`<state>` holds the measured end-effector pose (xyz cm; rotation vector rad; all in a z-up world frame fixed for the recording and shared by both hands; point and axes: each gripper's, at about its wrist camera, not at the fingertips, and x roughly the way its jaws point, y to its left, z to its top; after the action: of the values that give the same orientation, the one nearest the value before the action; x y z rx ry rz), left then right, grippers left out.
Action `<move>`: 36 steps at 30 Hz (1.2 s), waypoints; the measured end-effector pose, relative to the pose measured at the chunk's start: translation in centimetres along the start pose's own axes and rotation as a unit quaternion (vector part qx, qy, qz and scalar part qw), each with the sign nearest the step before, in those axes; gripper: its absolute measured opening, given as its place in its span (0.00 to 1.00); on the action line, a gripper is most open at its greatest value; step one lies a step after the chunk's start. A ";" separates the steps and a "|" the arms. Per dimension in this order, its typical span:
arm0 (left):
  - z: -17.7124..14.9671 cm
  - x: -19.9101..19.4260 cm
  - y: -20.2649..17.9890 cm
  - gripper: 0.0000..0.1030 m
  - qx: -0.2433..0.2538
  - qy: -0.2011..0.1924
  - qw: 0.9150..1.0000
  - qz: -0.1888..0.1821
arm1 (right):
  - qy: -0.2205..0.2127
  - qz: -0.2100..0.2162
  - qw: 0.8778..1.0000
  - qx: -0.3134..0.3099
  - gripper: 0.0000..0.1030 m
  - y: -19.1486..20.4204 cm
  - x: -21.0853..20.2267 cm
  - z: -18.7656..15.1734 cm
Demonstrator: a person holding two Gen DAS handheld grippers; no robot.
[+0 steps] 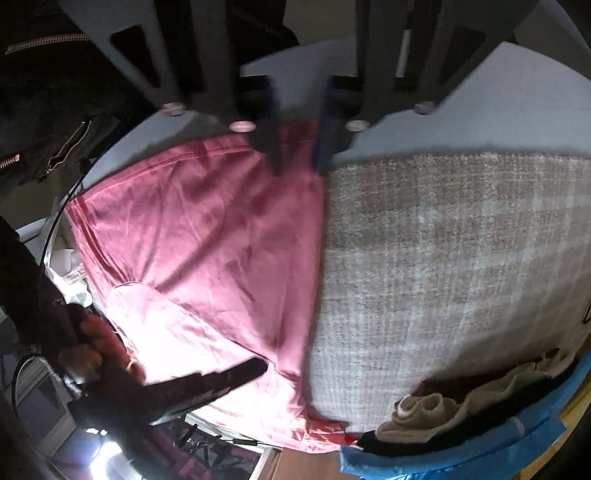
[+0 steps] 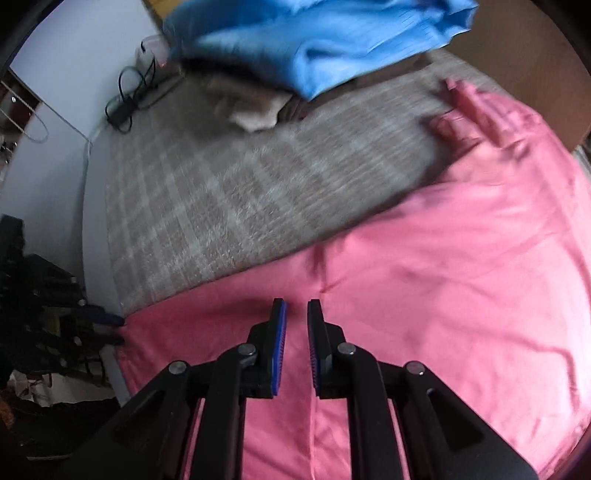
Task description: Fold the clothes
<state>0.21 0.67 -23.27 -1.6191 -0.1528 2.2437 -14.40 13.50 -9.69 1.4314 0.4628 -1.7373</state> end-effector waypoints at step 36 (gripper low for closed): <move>3.4 5.1 -19.5 0.07 0.265 0.041 0.958 -0.099 | -0.154 -0.115 0.867 0.460 0.15 -6.9 -13.6 -40.1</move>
<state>0.12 20.93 -20.89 -1.3316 0.2761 1.8507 5.95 51.29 -9.97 1.6937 -0.4768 -2.4997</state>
